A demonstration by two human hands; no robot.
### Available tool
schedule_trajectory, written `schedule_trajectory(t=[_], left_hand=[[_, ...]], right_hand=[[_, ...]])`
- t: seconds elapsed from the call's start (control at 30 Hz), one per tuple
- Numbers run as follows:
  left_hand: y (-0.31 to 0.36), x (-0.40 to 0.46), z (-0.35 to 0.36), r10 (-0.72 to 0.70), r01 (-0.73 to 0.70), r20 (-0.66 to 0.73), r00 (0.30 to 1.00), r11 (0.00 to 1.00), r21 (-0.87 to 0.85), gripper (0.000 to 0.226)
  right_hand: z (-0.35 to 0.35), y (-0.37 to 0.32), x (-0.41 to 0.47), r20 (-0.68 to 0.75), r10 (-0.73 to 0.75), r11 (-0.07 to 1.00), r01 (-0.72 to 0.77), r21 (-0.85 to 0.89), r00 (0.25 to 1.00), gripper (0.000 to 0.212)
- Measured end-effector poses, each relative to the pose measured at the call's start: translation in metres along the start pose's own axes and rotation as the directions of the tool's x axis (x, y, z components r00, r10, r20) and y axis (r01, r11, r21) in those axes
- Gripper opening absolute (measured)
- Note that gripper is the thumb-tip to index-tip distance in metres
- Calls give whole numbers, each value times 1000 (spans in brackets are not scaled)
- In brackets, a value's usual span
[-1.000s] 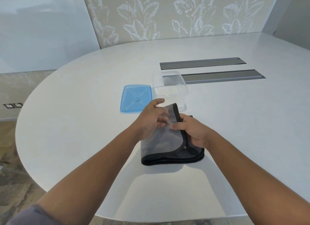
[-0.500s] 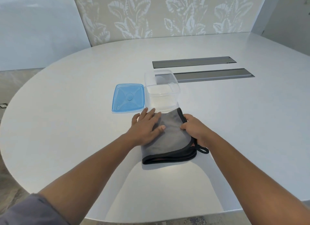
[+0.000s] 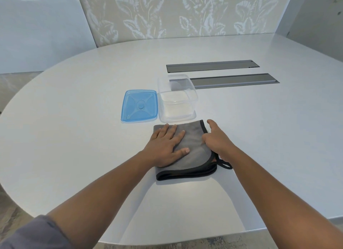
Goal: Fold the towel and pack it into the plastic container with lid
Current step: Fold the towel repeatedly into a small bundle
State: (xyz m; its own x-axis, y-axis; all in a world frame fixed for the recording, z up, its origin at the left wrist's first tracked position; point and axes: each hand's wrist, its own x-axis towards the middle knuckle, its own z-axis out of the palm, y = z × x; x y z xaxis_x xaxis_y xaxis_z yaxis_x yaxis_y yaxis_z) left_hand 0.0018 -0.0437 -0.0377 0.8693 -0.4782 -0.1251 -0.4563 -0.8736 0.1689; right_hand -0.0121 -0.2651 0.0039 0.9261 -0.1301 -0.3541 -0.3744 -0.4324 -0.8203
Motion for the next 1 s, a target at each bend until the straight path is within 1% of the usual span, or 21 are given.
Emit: schedule_trajectory(t=[0.07, 0.13, 0.2, 0.23, 0.3, 0.33, 0.37, 0.4, 0.43, 0.47, 0.5, 0.6, 0.67, 0.8, 1.0], left_hand=[[2, -1, 2, -1, 1, 5, 1000, 1000, 7, 97], [3, -2, 3, -12, 12, 1, 1000, 1000, 6, 105], [4, -4, 4, -21, 21, -1, 1000, 1000, 11, 112], [4, -4, 5, -24, 24, -4, 1000, 1000, 13, 115], [6, -3, 6, -27, 27, -5, 1000, 1000, 9, 119], [6, -3, 6, -27, 27, -11, 1000, 1000, 4, 120], [7, -3, 7, -26, 26, -23, 999, 1000, -2, 120], [6, -3, 8, -24, 24, -38, 999, 1000, -6, 118], [6, -4, 8, -17, 17, -54, 998, 1000, -3, 114], [5, -4, 9, -7, 8, -70, 998, 1000, 6, 109], [4, -4, 9, 1, 0, -83, 997, 1000, 16, 102], [1, -6, 12, 5, -4, -115, 993, 1000, 9, 86], [0, -8, 12, 6, -8, -128, 992, 1000, -13, 80], [1, -10, 12, -9, 7, -128, 992, 1000, -11, 79], [-5, -16, 12, -77, 72, -87, 993, 996, -53, 82]], right_hand=[[0, 2, -2, -1, -24, 993, 24, -118, 1000, 79], [0, -1, -6, -14, -73, 939, 64, -338, 997, 78], [3, -5, -8, -83, -175, 796, 92, -598, 981, 83], [6, -6, -8, -130, -261, 731, 108, -674, 957, 82], [13, -10, -9, -175, -481, 656, 220, -722, 859, 73], [19, -12, -8, -150, -559, 632, 303, -713, 815, 68], [25, -13, -8, -89, -592, 613, 375, -695, 801, 64], [33, -13, -9, -14, -588, 600, 424, -678, 809, 62], [41, -10, -9, 53, -552, 595, 438, -673, 832, 62], [48, -5, -9, 94, -505, 597, 426, -680, 858, 62], [53, 2, -8, 103, -466, 598, 399, -695, 879, 64], [54, 19, -3, 39, -424, 588, 308, -748, 905, 67], [50, 23, 1, 21, -408, 590, 281, -757, 913, 72], [44, 28, 5, 26, -362, 600, 254, -758, 932, 82], [51, 26, 6, 36, -336, 626, 252, -738, 941, 84]])
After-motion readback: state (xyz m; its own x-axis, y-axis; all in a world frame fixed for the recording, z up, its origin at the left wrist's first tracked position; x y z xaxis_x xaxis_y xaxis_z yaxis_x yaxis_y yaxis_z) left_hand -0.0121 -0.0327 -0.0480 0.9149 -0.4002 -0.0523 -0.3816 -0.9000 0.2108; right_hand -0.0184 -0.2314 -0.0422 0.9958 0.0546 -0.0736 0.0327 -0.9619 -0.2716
